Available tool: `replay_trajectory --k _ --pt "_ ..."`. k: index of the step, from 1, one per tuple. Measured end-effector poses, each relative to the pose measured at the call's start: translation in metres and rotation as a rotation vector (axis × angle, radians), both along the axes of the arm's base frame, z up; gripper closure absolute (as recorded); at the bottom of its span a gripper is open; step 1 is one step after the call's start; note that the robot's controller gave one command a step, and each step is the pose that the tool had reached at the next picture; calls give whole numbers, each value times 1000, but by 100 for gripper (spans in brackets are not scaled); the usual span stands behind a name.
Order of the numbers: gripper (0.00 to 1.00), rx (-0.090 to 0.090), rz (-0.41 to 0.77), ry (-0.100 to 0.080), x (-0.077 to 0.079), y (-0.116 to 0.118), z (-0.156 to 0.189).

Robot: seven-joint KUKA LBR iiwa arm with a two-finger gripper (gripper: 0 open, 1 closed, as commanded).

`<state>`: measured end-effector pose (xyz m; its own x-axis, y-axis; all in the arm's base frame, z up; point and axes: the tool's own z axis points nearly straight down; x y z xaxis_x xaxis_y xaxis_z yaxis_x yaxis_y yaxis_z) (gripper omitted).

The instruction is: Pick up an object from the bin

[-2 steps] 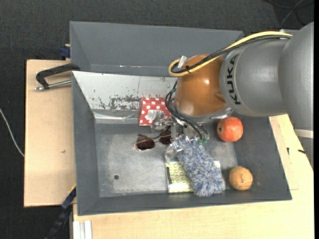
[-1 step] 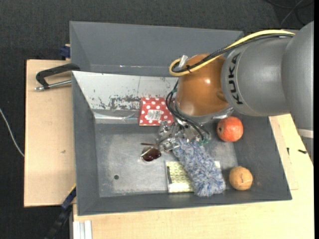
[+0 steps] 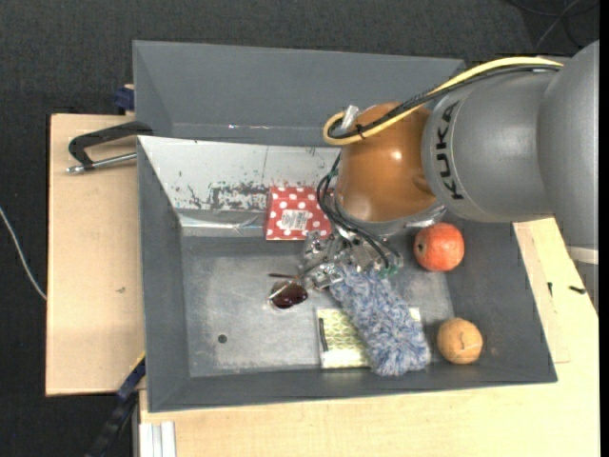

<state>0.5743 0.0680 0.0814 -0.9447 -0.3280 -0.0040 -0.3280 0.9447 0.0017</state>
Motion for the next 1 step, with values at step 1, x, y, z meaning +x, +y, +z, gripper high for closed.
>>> replay_trajectory --k 1 --pt "100 0 0 1 0 0 2"
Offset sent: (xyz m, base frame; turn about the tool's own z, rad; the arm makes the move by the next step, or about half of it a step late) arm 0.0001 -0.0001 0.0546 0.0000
